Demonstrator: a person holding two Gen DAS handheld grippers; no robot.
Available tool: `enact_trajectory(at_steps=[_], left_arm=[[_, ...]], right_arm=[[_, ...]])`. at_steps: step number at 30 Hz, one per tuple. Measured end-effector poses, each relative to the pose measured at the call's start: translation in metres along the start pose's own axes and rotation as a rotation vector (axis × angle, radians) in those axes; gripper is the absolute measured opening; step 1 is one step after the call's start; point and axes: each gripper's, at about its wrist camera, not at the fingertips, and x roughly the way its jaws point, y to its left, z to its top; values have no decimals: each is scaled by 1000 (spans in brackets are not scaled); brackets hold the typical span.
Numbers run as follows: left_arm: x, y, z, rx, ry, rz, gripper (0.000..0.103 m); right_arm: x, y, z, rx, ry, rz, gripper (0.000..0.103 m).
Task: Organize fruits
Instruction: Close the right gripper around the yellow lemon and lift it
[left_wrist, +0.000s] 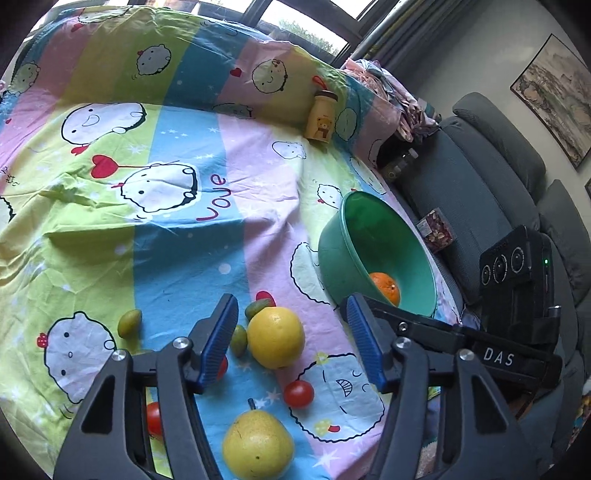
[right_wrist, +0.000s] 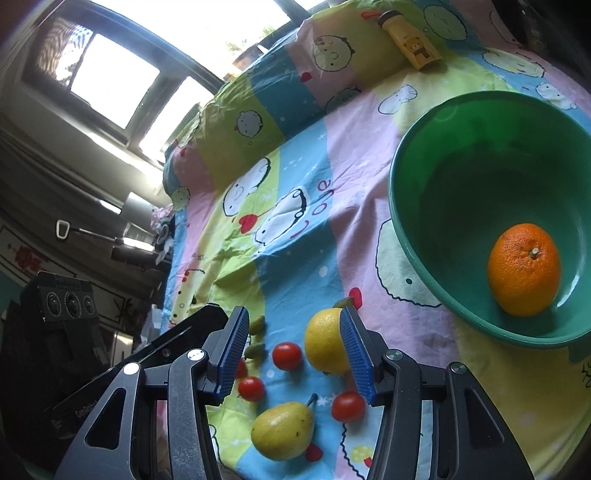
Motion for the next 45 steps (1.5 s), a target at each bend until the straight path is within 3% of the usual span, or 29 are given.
enact_trajectory(at_steps=[3,11,28,31,34,45], left_arm=[[15,1,-6,-1,73,63,41],[25,-3,-23,12,97,22,41],[42,-10,-25,32,127,14,42],[42,-10,-24,37,129,16,42],[43,-12,-25,46,125,27,41],[44,-8,-25,44,113,26,43]], right_arm=[[3,-5,-2,27,-7,-40,48],[17,-7,-4,79,42,-2,43],[44,-9,-6,97,94,-84,43],[44,-9,-6,90,100,-87,45],[45,-12,-7,106,111,-94,54],[52,-17,-6,119,126,-59,63]])
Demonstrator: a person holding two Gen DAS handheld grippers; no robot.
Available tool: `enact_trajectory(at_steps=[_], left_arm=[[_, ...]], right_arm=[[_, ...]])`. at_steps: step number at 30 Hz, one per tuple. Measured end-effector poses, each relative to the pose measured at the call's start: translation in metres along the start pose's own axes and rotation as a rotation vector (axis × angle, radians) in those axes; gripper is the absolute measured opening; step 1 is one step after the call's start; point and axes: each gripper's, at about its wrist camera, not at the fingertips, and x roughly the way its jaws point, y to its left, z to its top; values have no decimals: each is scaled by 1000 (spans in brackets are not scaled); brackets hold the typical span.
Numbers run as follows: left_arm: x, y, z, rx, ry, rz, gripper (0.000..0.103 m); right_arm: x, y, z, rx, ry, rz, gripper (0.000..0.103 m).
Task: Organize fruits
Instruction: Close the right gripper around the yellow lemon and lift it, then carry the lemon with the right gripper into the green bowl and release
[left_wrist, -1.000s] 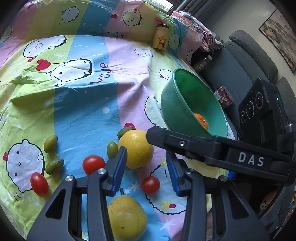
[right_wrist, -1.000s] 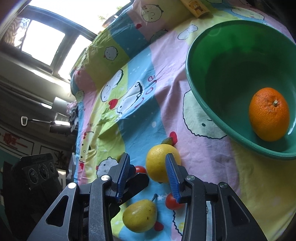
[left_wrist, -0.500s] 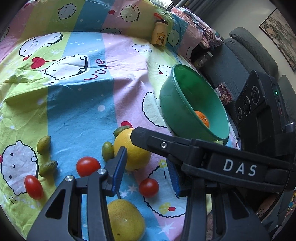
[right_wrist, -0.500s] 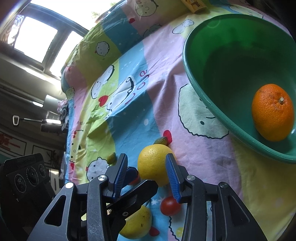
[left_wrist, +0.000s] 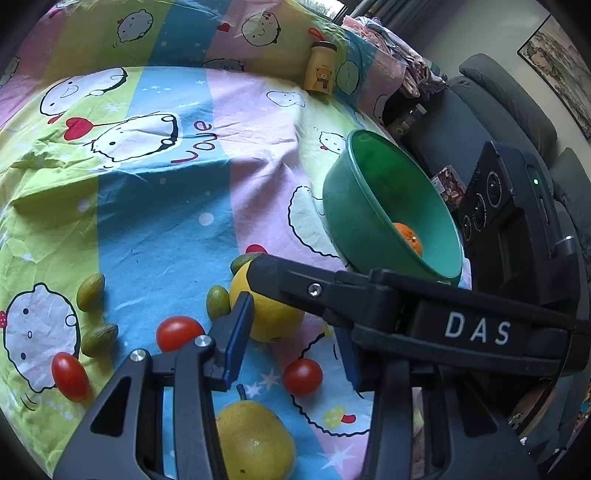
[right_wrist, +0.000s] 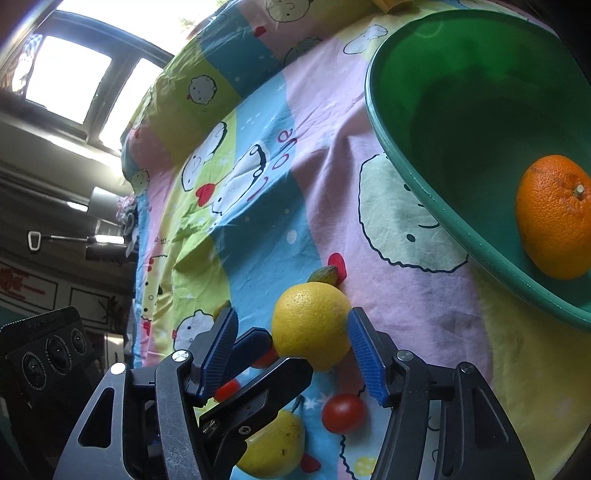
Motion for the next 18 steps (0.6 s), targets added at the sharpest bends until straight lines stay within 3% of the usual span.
enact_trajectory(at_steps=[4,18], left_arm=[[1,0,0,3,0,-4,45],[2,-1,-2,37,-19,19,46]], right_arm=[[4,-2,1,10,17,5,68],[10,0,0,-17,19,-4,67]])
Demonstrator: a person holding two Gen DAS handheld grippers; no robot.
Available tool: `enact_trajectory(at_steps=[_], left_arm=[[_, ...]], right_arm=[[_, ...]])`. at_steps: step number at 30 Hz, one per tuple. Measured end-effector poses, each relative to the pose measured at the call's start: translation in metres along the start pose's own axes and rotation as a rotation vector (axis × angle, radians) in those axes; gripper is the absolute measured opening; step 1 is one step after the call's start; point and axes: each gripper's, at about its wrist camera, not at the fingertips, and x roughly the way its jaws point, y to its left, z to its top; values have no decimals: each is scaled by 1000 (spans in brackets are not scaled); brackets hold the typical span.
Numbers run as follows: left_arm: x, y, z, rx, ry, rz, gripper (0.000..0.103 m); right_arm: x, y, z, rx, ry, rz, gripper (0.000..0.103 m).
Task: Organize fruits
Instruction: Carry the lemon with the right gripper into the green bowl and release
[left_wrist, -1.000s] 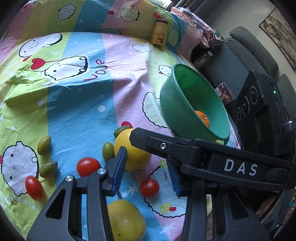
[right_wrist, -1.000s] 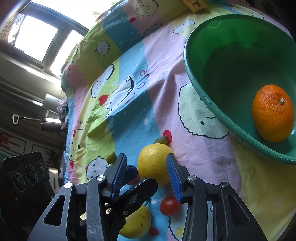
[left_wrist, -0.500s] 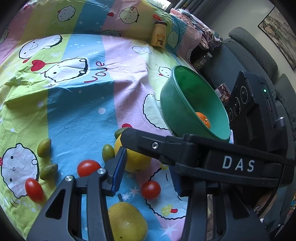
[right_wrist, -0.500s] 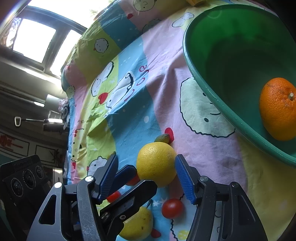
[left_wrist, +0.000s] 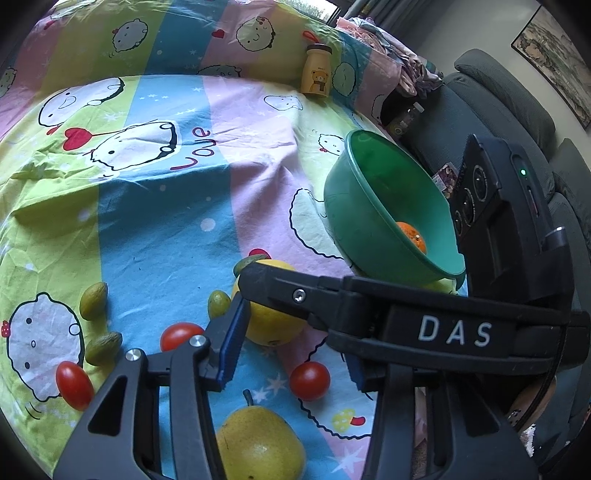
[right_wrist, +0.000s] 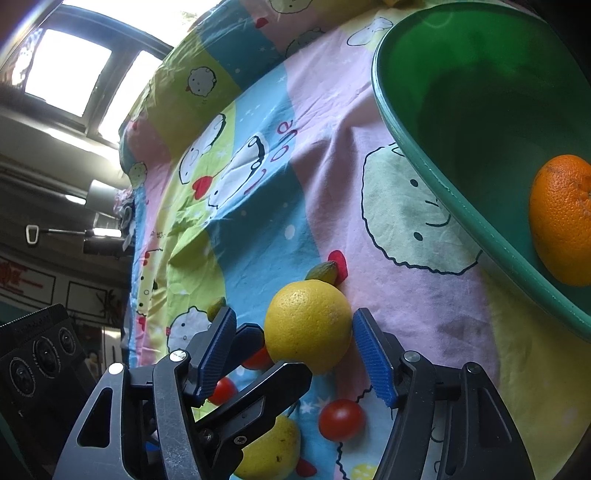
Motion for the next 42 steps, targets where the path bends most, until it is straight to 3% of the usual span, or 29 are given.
enact_trajectory(at_steps=[12,31,42], left_arm=[[-11,-13,-2,45,-45,27,46],[-38,-51,0,160,-169,84,46],[-44,-91,10,270,-205,31,47]], right_arm=[[-11,8,-2,-41,-43,6,64],[-52,19,-9,-91,-171,92,64],[-90,5,-6,-62,-282,136,64]])
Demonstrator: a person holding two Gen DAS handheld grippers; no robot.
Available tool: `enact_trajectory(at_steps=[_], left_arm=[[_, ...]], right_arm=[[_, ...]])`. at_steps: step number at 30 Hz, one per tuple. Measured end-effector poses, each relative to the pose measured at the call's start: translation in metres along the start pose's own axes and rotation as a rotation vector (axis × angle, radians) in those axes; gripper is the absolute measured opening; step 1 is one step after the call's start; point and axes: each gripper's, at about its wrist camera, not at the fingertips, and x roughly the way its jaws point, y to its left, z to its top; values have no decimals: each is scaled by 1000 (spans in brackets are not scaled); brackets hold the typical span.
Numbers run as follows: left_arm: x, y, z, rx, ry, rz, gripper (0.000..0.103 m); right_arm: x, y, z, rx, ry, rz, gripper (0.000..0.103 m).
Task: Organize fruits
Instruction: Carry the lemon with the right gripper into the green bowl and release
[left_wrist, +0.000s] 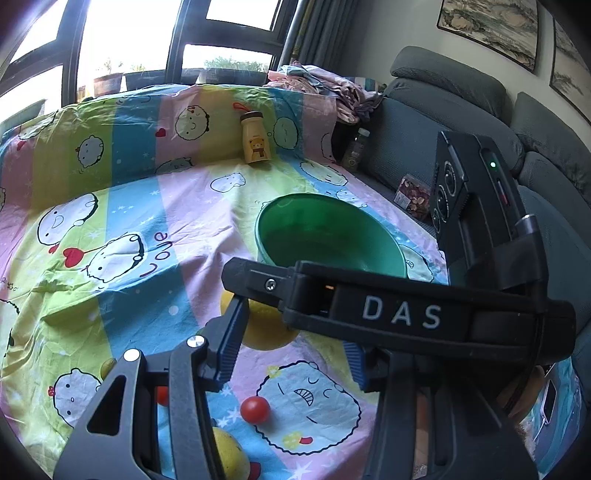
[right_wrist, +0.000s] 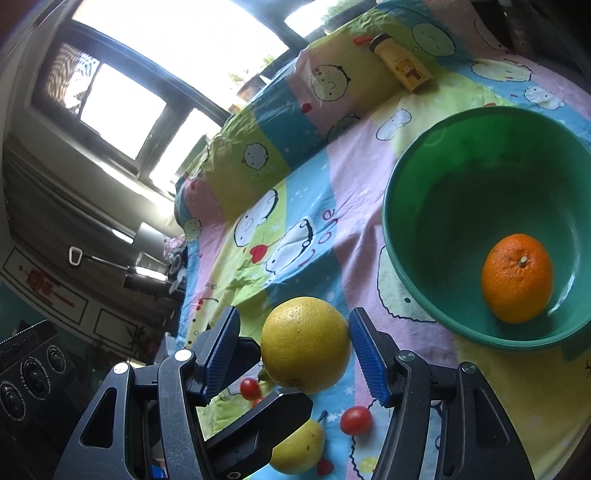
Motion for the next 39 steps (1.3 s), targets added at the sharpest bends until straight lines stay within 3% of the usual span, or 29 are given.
enact_trajectory(at_steps=[12,27,29,31,33,36,39], left_arm=[[24,-40,24,120,19,-53,48],[78,-64,37,166,75,-157,47],[81,-67,38,168,71,-207,45],[80,-69,40,152,61,-287,40],[82,-74,42,168,45,-283,41],[94,-76,41,156,82,-267,41],[101,-73,37,128,106,-258,43]], right_arm=[[-38,-33,16,91,-109,1,64],[-65,-82,27,225,-183,-115,64],[-68,-86,28,237,-191,-125,64],[-72,-90,28,249,-200,-44,64],[-76,-92,29,271,-215,0,64],[-78,-93,29,279,-242,-147,64],[-72,-104,30,317,-202,-167,64]])
